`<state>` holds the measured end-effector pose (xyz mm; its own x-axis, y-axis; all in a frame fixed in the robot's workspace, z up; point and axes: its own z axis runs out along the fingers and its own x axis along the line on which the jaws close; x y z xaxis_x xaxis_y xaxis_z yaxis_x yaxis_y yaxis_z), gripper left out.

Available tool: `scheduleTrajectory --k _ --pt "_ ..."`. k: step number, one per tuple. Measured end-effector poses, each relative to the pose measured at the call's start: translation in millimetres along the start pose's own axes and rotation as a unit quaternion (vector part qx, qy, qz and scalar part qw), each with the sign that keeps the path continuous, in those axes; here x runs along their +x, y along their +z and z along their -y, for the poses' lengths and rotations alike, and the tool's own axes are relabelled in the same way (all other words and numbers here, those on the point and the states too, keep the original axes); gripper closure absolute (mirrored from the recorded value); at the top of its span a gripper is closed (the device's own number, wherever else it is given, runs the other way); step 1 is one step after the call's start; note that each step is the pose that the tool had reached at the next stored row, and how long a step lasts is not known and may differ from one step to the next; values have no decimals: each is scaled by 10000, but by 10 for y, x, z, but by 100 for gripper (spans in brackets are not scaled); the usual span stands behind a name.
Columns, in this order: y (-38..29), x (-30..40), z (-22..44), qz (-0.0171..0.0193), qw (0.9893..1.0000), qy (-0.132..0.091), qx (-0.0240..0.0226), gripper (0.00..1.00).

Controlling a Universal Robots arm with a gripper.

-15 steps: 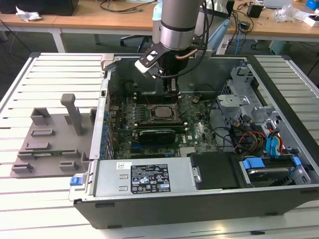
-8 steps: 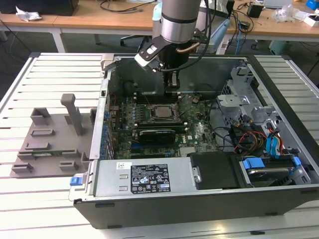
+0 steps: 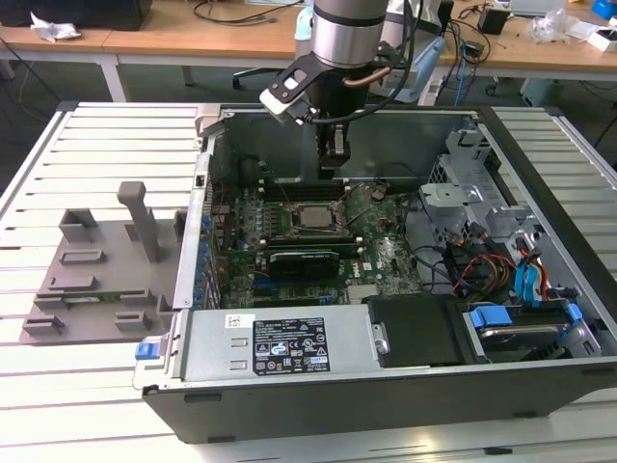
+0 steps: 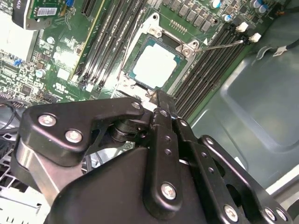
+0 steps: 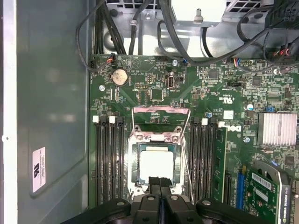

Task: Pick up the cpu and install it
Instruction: 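Place the cpu into insertion slot, then close the cpu cover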

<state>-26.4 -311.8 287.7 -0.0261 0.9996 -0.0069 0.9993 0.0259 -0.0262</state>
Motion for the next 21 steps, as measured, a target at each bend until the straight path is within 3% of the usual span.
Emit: scheduleTrajectory --k 11,15,20,21 --pt "-1 0 0 0 10000 0 0 89" --pt "-2 -2 -80 1 10000 0 1 89" --pt "-5 -6 -236 5 10000 0 1 89" --pt "-6 -7 -292 6 10000 0 1 89"
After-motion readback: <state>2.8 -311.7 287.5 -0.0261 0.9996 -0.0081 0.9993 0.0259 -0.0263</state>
